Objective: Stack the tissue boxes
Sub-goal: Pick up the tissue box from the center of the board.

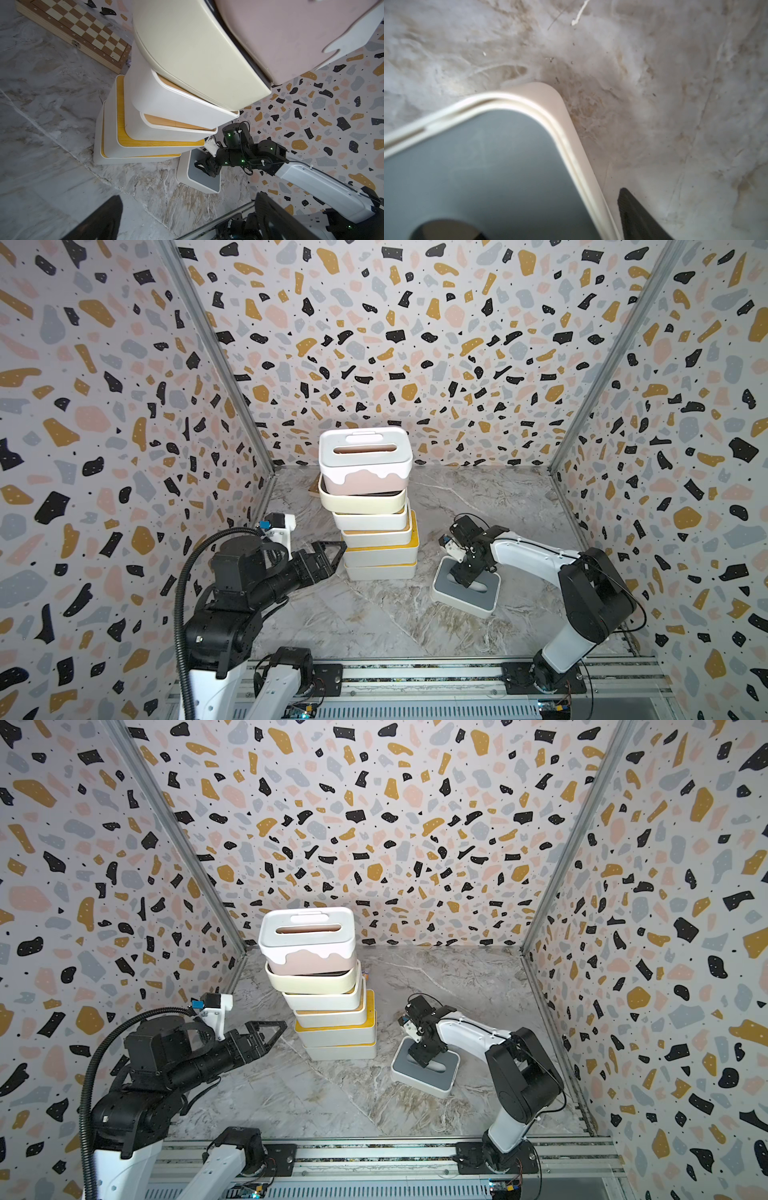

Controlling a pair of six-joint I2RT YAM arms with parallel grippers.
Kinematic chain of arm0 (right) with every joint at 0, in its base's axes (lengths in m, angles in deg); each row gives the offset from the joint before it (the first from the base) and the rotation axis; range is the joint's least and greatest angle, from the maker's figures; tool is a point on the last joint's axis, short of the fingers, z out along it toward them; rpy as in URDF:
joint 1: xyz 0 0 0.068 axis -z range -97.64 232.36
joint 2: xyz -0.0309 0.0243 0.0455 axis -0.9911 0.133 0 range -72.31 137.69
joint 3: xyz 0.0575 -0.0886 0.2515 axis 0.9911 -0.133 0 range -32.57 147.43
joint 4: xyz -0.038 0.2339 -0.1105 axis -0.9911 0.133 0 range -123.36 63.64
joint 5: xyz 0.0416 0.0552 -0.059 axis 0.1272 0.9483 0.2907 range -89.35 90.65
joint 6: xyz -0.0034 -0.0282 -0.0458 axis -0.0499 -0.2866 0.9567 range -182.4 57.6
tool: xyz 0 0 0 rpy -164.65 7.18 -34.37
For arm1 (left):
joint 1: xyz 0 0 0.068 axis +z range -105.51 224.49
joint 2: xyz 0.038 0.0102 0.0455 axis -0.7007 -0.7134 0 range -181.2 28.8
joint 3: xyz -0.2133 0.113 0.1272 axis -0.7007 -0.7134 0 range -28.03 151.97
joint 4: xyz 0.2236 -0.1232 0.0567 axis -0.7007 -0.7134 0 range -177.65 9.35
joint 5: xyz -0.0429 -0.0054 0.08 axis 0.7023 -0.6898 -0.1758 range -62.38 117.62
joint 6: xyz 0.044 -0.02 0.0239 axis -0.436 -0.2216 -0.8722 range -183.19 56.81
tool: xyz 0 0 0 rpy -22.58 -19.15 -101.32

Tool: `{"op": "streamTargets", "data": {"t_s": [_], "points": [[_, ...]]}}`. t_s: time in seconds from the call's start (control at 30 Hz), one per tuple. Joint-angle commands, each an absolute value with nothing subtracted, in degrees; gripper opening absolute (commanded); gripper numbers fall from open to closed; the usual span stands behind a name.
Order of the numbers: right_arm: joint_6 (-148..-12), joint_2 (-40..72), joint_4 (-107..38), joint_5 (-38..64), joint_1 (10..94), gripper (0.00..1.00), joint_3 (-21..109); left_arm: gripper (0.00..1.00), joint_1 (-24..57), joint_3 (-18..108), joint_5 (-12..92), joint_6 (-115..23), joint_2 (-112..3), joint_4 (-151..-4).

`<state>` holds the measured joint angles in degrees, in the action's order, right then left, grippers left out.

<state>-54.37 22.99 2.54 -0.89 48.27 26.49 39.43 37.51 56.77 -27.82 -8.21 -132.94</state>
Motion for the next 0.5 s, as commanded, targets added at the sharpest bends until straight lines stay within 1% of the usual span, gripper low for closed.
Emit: {"op": "streamTargets", "data": {"t_s": [0.0,0.07,0.13,0.23,0.33,0.47], "points": [[-57.75,21.11,2.63,1.39,49.37,0.61,25.21,1.0,39.13,36.97,56.02,-27.96,-8.21,-131.1],[-58.5,19.97,2.08,2.18,50.07,0.58,24.64,1.0,39.13,37.01,55.86,-27.96,-8.22,-131.31],[-58.95,18.83,1.89,2.87,50.39,0.52,24.47,1.0,39.13,37.19,55.54,-28.02,-8.11,-131.36],[-59.83,16.9,1.46,4.62,50.93,0.48,24.3,1.0,39.13,37.7,55.02,-28.12,-8.02,-131.61],[-60.42,14.42,0.6,6.31,51.59,0.33,23.88,1.0,39.13,38.43,54.14,-28.75,-8.11,-132.33],[-61.21,10.95,0.25,6.88,52.19,0.28,24.01,1.0,39.13,40.59,53.26,-30.0,-8.68,-134.1]]}}
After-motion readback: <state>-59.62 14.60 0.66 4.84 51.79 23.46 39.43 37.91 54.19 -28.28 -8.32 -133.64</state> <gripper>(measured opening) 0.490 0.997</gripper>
